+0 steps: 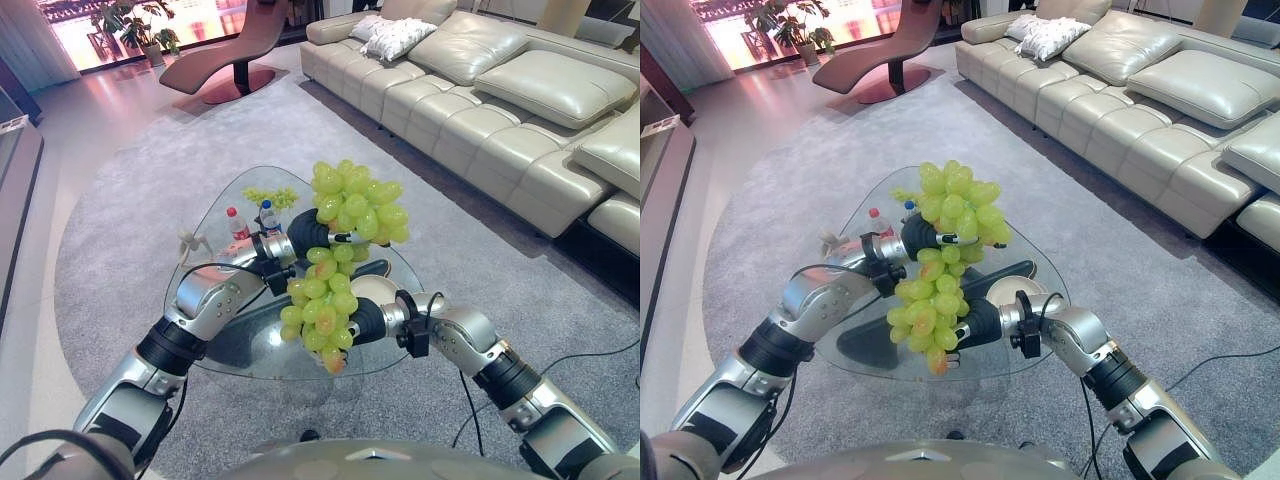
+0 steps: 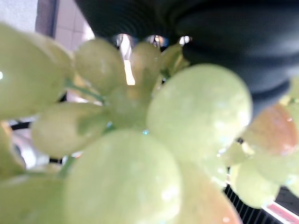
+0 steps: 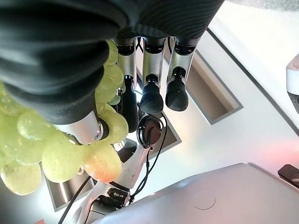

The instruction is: Pick up fruits into the plate

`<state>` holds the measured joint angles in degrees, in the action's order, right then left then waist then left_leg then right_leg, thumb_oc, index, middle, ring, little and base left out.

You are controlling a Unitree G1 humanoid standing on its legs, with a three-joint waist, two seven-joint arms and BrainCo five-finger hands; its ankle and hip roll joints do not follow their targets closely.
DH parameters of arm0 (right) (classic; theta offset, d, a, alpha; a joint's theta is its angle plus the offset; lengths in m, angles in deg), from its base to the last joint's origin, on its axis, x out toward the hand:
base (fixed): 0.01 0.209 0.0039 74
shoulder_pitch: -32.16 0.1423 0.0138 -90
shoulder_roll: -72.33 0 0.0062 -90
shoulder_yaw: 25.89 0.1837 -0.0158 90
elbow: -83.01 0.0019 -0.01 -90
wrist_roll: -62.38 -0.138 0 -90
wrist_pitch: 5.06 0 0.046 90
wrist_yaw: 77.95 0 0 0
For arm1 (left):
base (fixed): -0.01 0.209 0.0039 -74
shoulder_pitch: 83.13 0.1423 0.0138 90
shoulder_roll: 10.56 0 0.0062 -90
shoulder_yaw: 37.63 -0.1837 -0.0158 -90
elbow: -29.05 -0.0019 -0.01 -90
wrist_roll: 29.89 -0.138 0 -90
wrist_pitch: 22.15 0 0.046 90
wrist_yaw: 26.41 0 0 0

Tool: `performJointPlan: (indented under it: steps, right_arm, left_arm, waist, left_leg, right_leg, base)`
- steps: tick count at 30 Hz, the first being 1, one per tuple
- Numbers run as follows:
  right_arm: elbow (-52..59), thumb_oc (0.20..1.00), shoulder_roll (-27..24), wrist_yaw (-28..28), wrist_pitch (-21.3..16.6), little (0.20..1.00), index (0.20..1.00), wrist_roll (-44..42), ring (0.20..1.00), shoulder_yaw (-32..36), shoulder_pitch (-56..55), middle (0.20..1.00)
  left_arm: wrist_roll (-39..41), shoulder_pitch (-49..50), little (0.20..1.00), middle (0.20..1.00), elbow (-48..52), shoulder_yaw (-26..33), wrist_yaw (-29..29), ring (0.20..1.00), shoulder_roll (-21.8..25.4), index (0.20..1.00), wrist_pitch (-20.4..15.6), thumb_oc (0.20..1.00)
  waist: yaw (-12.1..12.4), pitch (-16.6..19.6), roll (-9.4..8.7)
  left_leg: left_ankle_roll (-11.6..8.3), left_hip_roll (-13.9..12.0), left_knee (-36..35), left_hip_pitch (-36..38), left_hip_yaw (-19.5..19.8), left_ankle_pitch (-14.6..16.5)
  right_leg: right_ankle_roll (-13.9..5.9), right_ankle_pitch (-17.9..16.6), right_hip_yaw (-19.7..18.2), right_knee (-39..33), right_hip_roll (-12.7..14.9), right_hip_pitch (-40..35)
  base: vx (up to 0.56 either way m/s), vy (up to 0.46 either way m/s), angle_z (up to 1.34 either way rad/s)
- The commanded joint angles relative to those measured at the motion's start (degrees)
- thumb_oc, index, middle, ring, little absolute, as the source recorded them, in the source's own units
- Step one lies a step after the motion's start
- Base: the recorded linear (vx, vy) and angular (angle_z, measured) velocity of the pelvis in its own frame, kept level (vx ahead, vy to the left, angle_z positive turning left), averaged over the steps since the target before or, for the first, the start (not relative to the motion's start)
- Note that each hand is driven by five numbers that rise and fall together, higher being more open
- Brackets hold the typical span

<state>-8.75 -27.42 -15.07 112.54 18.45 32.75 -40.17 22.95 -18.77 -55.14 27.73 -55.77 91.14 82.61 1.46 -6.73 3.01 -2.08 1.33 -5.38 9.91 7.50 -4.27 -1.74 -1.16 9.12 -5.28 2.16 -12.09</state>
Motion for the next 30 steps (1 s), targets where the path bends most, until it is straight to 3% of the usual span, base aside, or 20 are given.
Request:
performJointPlan:
  steps: [1, 8, 10, 11, 23, 30]
  right_arm:
    - [4.40, 0.200, 3.45, 2.05, -2.03, 0.200, 0.200, -4.26, 0.200, -0.01, 0.05, 0.200]
    - [4.51, 0.200, 3.45, 0.66, -1.86, 0.200, 0.200, -4.99, 0.200, 0.27, 0.04, 0.200]
    - [4.25, 0.558, 3.40, -0.71, -1.51, 0.558, 0.558, -5.36, 0.558, 0.42, -0.20, 0.558]
    - [3.92, 1.000, 3.47, -1.55, -0.42, 1.000, 1.000, -7.02, 1.000, 0.85, -0.34, 1.000]
    - [5.16, 1.000, 7.91, -1.95, 4.90, 1.000, 1.000, -19.78, 1.000, 4.15, -3.13, 1.000]
    - [8.01, 1.000, 12.17, -5.60, 6.94, 1.000, 1.000, -27.54, 1.000, 4.58, -2.78, 1.000]
  left_arm:
    - [3.01, -4.31, 0.200, 0.200, -0.45, 0.63, -0.21, 0.200, -0.12, 0.200, -4.70, 0.200]
    - [3.05, -4.11, 0.200, 0.200, -0.53, 1.06, -0.46, 0.200, 0.01, 0.200, -4.53, 0.200]
    - [2.90, -3.94, 0.200, 0.200, -0.55, 1.07, -0.78, 0.200, 0.03, 0.200, -4.59, 0.200]
    - [2.94, -3.91, 0.200, 0.200, -0.63, 1.02, -0.94, 0.200, 0.06, 0.200, -4.53, 0.200]
    - [3.74, -1.18, 0.200, 0.200, -0.77, 2.70, -2.45, 0.200, -1.11, 0.200, -3.86, 0.200]
    - [2.44, -0.27, 0.200, 0.200, -1.47, 2.77, -2.06, 0.200, -3.75, 0.200, -4.11, 0.200]
  waist:
    - [0.83, 0.83, -2.10]
    - [0.89, 0.91, -2.08]
    - [0.91, 0.79, -2.04]
    - [0.88, 0.73, -2.05]
    - [0.77, 0.86, -1.55]
    - [0.79, 0.69, -1.15]
  left_leg:
    - [0.73, 1.43, 2.43, 3.06, -5.98, 9.98]
    - [0.71, 1.42, 2.30, 2.96, -6.01, 9.87]
    - [0.71, 1.43, 2.32, 2.92, -5.98, 9.85]
    - [0.73, 1.49, 2.31, 2.93, -5.95, 9.83]
    - [0.84, 1.42, 2.24, 2.96, -6.22, 9.94]
    - [1.11, 1.54, 2.18, 2.90, -6.12, 9.97]
  right_leg:
    - [-2.78, 3.37, -1.74, 0.44, 1.75, -0.79]
    - [-2.83, 3.27, -1.75, 0.42, 1.73, -0.61]
    - [-2.83, 3.23, -1.70, 0.41, 1.75, -0.60]
    - [-2.86, 3.19, -1.66, 0.42, 1.75, -0.57]
    - [-3.14, 3.10, -1.86, 0.36, 1.82, -0.45]
    - [-3.11, 3.05, -2.08, 0.35, 1.79, -0.27]
  base:
    - [0.00, 0.000, 0.00]
    - [0.00, 0.000, 0.00]
    - [0.00, 0.000, 0.00]
    - [0.00, 0.000, 0.00]
    - [0.00, 0.000, 0.00]
    - [0.00, 0.000, 0.00]
